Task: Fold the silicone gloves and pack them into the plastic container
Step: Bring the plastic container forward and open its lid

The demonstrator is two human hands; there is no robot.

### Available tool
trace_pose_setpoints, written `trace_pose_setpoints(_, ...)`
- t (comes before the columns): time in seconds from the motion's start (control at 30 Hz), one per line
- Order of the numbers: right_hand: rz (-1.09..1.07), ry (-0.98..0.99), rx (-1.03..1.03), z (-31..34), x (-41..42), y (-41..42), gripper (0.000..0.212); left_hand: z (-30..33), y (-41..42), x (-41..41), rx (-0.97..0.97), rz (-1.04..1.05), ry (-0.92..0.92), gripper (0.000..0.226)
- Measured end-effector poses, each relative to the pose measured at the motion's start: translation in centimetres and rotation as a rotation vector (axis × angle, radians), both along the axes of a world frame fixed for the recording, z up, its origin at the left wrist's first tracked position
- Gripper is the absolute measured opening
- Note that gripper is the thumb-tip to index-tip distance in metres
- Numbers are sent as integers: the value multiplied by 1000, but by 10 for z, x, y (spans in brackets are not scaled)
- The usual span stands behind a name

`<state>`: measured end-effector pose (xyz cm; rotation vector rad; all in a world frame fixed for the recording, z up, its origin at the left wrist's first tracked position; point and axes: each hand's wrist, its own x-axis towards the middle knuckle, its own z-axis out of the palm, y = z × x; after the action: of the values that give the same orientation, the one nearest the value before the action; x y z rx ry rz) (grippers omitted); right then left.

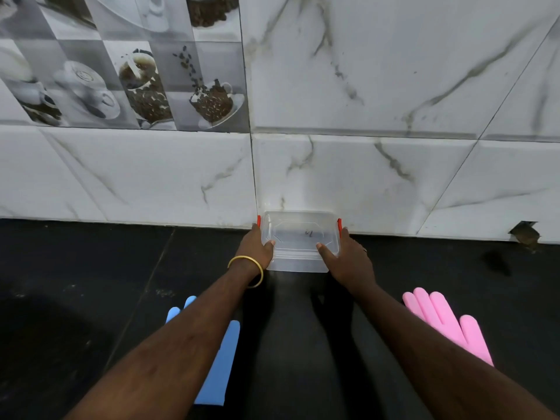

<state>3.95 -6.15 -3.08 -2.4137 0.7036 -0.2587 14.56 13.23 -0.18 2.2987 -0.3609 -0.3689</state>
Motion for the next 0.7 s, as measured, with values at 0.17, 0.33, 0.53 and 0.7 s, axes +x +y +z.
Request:
trace_pose_setpoints(0.17,1,-18,10,0,-11,5,89,1,6,-11,30,-27,-9,69)
trace_pose_setpoints(0.33,-22,30,16,-1,-43,16,93,4,19,-43,37,-43,-5,71)
trace_pose_setpoints(0.53,-32,27,63,-1,-94,35,94,-3,37,-90,89,-42,2,72)
trace_pose_setpoints(0.7,-35,-17,56,-4,-136,51,93,-10,56,-129,101,-48,-23,73)
